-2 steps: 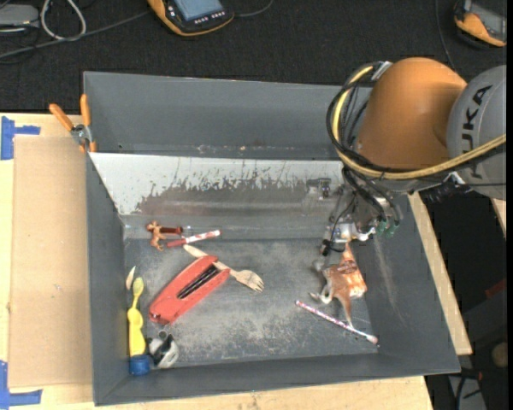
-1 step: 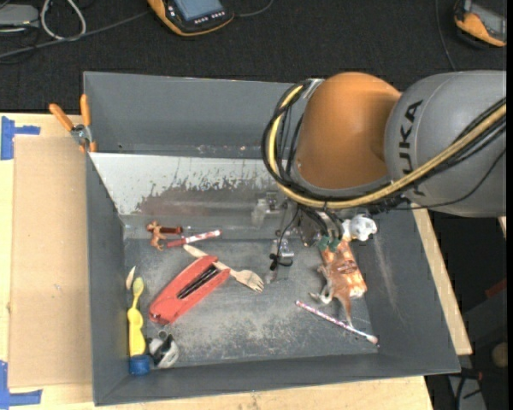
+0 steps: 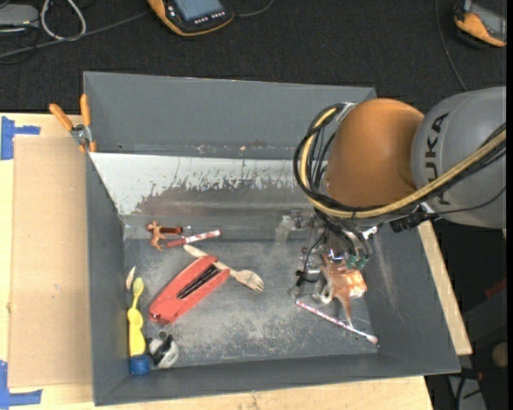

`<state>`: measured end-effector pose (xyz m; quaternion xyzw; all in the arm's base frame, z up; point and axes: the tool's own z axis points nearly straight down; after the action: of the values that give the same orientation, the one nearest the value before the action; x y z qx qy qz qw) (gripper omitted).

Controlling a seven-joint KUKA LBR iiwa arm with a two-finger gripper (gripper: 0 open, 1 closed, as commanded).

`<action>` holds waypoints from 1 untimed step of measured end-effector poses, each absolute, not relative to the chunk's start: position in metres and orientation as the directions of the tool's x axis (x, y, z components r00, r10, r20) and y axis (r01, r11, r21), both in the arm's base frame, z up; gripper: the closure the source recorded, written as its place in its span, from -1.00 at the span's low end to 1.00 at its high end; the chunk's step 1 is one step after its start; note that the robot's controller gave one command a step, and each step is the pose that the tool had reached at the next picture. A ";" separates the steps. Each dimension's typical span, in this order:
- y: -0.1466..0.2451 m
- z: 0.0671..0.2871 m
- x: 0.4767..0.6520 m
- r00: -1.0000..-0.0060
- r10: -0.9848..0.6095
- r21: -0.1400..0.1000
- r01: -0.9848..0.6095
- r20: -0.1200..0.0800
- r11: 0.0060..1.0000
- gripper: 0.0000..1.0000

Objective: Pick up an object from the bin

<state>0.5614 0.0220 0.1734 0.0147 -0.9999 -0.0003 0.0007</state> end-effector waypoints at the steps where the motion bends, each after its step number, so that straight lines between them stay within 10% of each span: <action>1: 0.069 0.140 0.558 -0.998 -0.059 0.000 -0.059 0.002 0.998 -1.00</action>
Offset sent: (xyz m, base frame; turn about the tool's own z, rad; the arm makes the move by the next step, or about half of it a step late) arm 0.0595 0.0524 -0.0656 -0.1763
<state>0.5583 0.0690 0.1401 0.0294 -0.9996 -0.0001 0.0009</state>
